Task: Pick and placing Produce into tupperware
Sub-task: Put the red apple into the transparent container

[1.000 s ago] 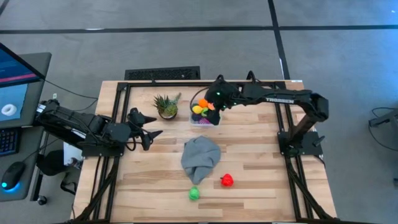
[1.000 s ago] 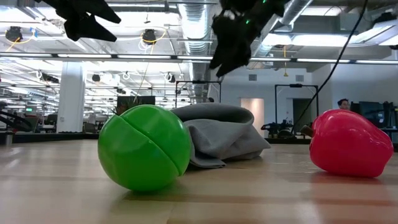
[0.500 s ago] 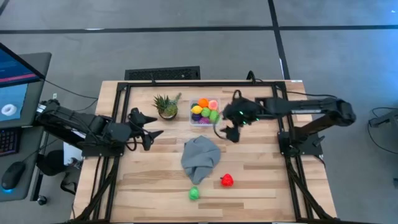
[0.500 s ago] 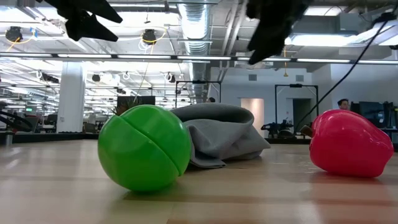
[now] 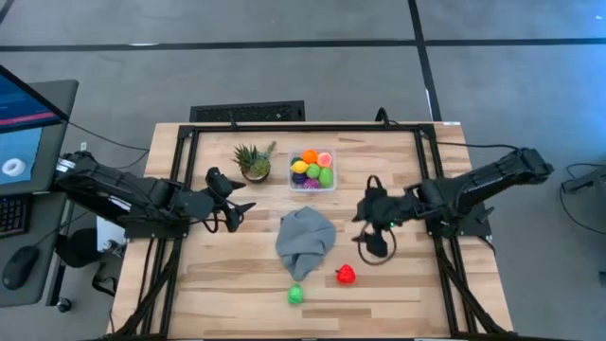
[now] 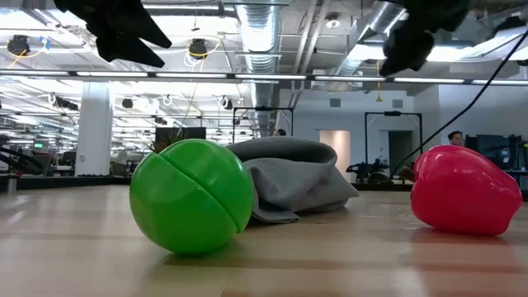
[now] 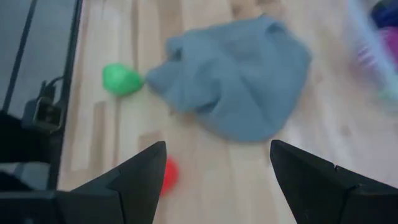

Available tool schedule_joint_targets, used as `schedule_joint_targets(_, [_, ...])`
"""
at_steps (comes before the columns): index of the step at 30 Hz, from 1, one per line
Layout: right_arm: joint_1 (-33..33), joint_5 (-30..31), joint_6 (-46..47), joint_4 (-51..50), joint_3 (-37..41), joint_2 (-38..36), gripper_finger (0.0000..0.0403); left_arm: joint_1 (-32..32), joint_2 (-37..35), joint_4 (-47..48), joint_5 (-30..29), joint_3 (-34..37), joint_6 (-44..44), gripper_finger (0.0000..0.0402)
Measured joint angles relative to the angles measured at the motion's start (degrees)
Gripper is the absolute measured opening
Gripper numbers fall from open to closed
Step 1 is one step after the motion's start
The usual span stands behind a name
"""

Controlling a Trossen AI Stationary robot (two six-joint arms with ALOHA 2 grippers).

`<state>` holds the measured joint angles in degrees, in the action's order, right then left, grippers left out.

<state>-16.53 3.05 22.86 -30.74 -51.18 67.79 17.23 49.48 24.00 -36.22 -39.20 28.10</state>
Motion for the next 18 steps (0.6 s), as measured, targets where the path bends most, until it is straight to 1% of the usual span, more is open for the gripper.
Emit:
schedule_joint_targets(5, [-5.42,0.05,5.36,1.68,1.5,1.0,0.031,-0.75,0.43,-1.52,1.75,0.0,-0.88,0.0311])
schedule_joint_targets(7, [-7.24,0.51,8.17,4.62,2.37,0.98,0.031,-0.87,0.43,-1.48,1.9,0.0,-0.98,0.0311])
schedule_joint_targets(11, [-11.54,4.11,13.94,6.16,3.89,1.12,0.031,-0.89,0.39,-1.51,1.96,0.0,-2.1,0.0311])
schedule_joint_targets(15, [-15.81,8.94,18.45,7.51,3.8,3.3,0.031,-0.89,0.38,-1.21,1.96,0.0,-2.77,0.0311])
schedule_joint_targets(18, [-18.28,11.02,21.64,10.58,3.72,6.18,0.031,-0.89,0.37,-0.84,2.5,0.0,-3.49,0.0311])
